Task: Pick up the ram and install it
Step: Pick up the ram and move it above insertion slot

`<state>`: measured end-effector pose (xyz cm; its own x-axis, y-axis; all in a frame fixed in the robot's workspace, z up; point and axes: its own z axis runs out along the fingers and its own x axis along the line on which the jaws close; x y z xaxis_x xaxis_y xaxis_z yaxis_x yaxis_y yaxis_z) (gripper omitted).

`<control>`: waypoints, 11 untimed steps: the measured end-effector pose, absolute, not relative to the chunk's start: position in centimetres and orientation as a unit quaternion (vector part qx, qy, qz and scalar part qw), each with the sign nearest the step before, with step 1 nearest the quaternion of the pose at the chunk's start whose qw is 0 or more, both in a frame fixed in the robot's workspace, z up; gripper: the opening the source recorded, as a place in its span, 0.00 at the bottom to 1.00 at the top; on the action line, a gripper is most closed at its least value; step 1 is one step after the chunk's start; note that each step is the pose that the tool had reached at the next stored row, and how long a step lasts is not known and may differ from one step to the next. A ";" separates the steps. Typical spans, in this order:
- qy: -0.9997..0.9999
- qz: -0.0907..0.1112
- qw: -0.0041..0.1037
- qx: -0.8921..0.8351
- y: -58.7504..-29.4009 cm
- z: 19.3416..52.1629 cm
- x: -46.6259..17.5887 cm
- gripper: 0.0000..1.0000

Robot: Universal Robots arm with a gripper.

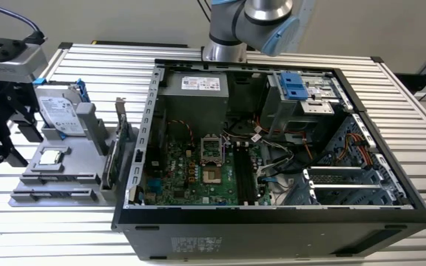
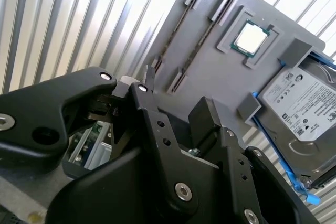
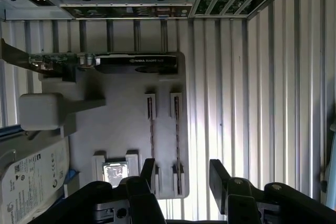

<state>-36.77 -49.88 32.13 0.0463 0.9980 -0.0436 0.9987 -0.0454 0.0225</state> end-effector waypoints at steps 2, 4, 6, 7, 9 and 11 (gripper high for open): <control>0.690 -0.008 0.023 0.723 -49.9 32.0 -36.8 1.00; 0.690 -0.008 0.023 0.723 -49.9 31.9 -36.8 1.00; 0.690 -0.008 0.023 0.723 -49.9 31.8 -36.8 1.00; 0.690 -0.008 0.023 0.723 -49.9 31.8 -36.8 1.00; 0.690 -0.008 0.023 0.723 -49.9 31.7 -36.8 1.00; 0.690 -0.008 0.023 0.723 -49.9 31.6 -36.8 1.00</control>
<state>-36.77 -49.88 31.58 0.0464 0.9979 -0.0442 0.9987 -0.0454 0.0225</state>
